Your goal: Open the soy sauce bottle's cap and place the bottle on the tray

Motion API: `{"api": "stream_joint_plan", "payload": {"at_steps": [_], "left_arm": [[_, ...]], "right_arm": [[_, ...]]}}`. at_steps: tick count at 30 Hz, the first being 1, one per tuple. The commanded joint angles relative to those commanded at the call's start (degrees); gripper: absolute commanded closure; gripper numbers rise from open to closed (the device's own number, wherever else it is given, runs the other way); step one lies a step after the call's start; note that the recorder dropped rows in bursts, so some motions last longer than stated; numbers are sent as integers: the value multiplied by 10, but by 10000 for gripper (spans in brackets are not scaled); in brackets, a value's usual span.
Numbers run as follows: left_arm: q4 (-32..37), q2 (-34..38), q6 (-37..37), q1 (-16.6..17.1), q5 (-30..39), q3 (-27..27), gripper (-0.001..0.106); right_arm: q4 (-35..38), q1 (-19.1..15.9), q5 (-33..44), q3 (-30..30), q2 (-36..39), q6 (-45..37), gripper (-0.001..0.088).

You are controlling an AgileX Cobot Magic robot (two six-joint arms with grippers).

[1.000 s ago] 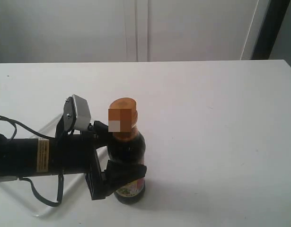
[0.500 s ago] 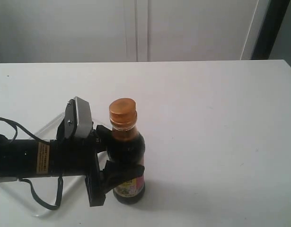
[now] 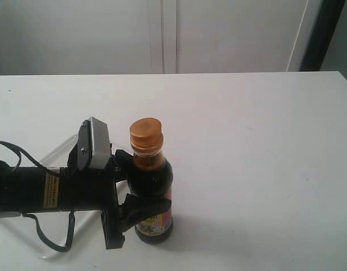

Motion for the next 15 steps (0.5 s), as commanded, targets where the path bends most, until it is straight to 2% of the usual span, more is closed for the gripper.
{"api": "stream_joint_plan", "payload": {"at_steps": [4,11,15], "left_arm": [[0,0,0,0,0,0,1053],[0,0,3,0,0,0,1053],[0,0,3,0,0,0,1053]], "right_arm": [[62,0,-57,0,0,58,868],[63,0,-160,0,0,69,868],[63,0,-236,0,0,136,868]]}}
